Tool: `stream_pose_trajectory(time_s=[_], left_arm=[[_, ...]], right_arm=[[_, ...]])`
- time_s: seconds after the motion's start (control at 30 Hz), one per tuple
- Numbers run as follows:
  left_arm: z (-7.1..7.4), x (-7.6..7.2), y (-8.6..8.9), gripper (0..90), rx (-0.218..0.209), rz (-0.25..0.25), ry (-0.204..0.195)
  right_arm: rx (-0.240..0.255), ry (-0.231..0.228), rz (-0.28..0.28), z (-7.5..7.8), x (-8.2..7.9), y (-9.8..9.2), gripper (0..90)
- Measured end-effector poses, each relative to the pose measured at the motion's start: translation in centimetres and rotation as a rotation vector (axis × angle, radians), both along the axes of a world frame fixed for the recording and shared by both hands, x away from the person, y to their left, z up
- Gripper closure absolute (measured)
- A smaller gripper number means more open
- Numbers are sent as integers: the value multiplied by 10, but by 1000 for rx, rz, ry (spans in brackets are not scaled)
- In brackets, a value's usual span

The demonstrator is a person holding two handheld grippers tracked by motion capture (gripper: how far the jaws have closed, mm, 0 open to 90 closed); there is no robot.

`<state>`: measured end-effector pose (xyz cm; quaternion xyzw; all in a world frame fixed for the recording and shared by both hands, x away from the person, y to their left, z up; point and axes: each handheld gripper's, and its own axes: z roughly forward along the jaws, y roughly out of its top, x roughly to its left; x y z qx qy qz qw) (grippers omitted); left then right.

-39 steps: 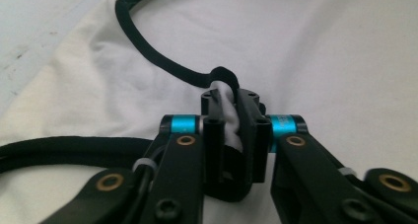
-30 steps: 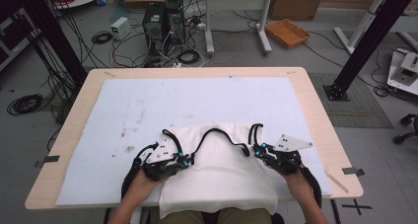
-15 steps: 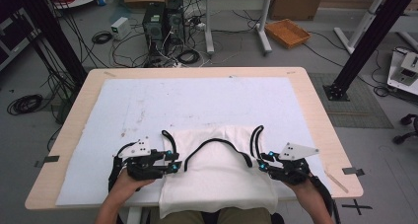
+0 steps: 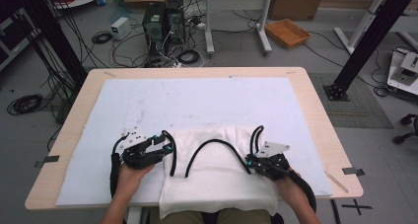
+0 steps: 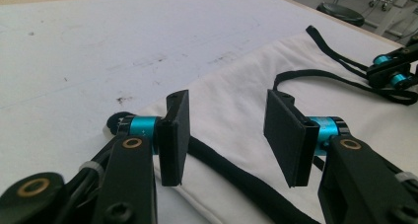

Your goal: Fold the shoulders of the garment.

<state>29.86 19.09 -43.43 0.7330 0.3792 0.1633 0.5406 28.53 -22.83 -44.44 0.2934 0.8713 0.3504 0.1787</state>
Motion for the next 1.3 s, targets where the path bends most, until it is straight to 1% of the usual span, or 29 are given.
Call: stream_pose_trajectory(time_s=[0.07, 0.1, 0.17, 0.2, 0.3, 0.33, 0.37, 0.43, 0.5, 0.53, 0.57, 0.6, 0.63, 0.67, 0.7, 0.73, 0.8, 0.83, 0.87, 0.9, 0.93, 0.97, 1.0, 1.03, 1.1, 1.13, 1.2, 1.23, 1.3], left_arm=[[0, 0, 0, 528, -5, 3, -1], [0, 0, 0, 528, -6, 3, 0], [0, 0, 0, 528, -4, 3, -1], [-1, 0, 1, 527, 1, 4, 0], [-1, 0, 1, 526, 4, 8, 0], [-2, 0, 1, 520, 5, 14, 2], [-2, 1, 1, 512, 4, 21, 0], [-1, 7, 2, 473, 5, 43, 6], [0, 12, 2, 437, 3, 56, 19], [1, 26, 4, 425, 17, 87, 56], [0, 35, 4, 415, 25, 107, 76], [0, 35, 4, 411, 25, 107, 76], [-2, 44, 3, 411, 37, 121, 100], [-6, 62, 2, 409, 76, 148, 161], [-6, 62, 2, 404, 76, 148, 161], [-9, 75, -2, 398, 120, 167, 207], [-13, 83, -5, 398, 164, 172, 217], [-13, 83, -5, 404, 164, 172, 217], [-17, 87, -8, 426, 203, 174, 231], [-16, 86, -8, 467, 233, 181, 214], [-16, 86, -7, 532, 238, 191, 207], [-16, 86, -7, 586, 238, 191, 207], [-16, 85, -6, 723, 237, 193, 206], [-15, 84, -5, 830, 240, 166, 195], [-15, 84, -5, 857, 231, 168, 187], [-14, 83, -4, 861, 195, 193, 167], [-13, 83, -3, 863, 163, 210, 155], [-13, 83, -3, 863, 163, 210, 155], [-12, 83, -2, 863, 136, 221, 146]], right_arm=[[0, 9, 2, 0, -2, -3, 884], [15, 20, -4, 0, -5, -8, 877], [9, 27, -7, 0, -6, -10, 876], [-14, 28, -26, 2, -8, -13, 864], [-12, 49, -31, 4, -8, -14, 830], [31, 65, -23, 7, -8, -16, 745], [72, 54, -22, 9, -7, -17, 678], [156, -3, -66, 15, -1, -22, 511], [211, -62, -148, 21, 10, -27, 448], [225, -86, -186, 22, 19, -29, 406], [229, -89, -225, 23, 29, -30, 380], [229, -81, -262, 23, 40, -31, 357], [229, -81, -262, 23, 40, -31, 357], [230, -63, -313, 19, 64, -29, 307], [230, -63, -313, 19, 64, -29, 307], [201, -50, -361, 12, 84, -27, 293], [163, -6, -409, 4, 100, -24, 293], [163, 29, -411, 1, 107, -23, 302], [156, 51, -402, -2, 111, -23, 368], [131, 70, -381, -5, 114, -22, 495], [123, 71, -356, -6, 115, -22, 533], [132, 80, -346, -5, 115, -23, 710], [131, 85, -327, -3, 115, -24, 815], [104, 72, -318, -2, 113, -24, 843], [59, 40, -318, -1, 111, -26, 855], [50, 21, -335, 1, 111, -28, 857], [74, -13, -372, 4, 111, -35, 858], [74, -13, -372, 4, 111, -35, 858], [91, -49, -396, 8, 111, -40, 859]])
